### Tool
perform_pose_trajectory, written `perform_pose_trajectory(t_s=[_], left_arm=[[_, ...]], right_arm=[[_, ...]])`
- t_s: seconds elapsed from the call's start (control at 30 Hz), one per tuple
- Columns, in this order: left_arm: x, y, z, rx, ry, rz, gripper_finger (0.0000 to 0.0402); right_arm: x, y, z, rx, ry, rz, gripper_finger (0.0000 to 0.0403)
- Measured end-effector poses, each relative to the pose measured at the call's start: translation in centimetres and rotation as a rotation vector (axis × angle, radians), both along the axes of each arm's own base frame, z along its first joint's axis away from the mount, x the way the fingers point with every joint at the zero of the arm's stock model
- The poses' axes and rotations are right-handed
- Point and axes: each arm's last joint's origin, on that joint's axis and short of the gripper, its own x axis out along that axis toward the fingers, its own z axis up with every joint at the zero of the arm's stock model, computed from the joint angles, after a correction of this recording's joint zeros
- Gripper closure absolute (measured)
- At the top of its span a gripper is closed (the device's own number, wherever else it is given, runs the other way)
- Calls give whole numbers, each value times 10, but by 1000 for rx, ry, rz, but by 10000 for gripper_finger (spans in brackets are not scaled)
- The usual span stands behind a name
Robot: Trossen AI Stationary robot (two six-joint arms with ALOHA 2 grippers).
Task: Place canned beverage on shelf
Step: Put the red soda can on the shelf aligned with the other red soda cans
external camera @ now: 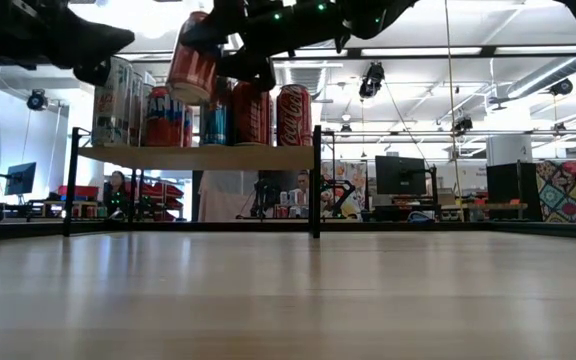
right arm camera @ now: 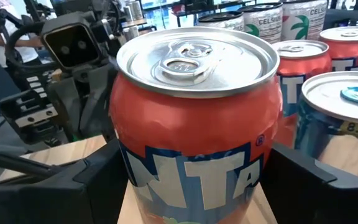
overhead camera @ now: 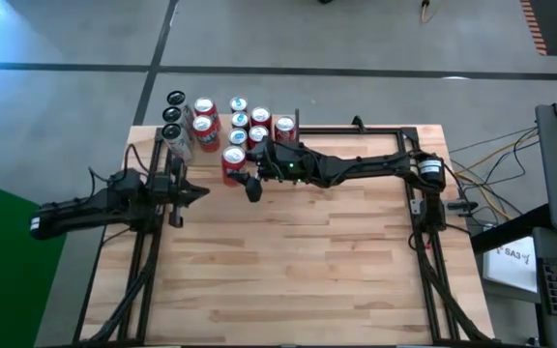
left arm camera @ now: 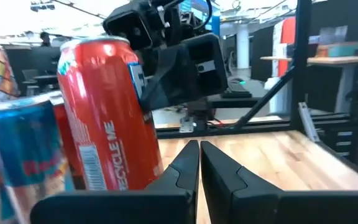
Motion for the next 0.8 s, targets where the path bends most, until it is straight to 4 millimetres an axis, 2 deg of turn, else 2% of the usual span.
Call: perform_pose_trajectory(t_s=[0.23, 0.53, 0.8], left_arm=[[0, -1, -16, -61, 7, -31, 402], [-2, -1, -25, -65, 18, -31, 402], [0, -1, -42, -81, 45, -30, 402]], right_arm=[[0, 0, 0, 4, -1, 1, 112], [0, 1, 1, 51, -9, -3, 112], [1, 11, 1, 51, -9, 20, 112]])
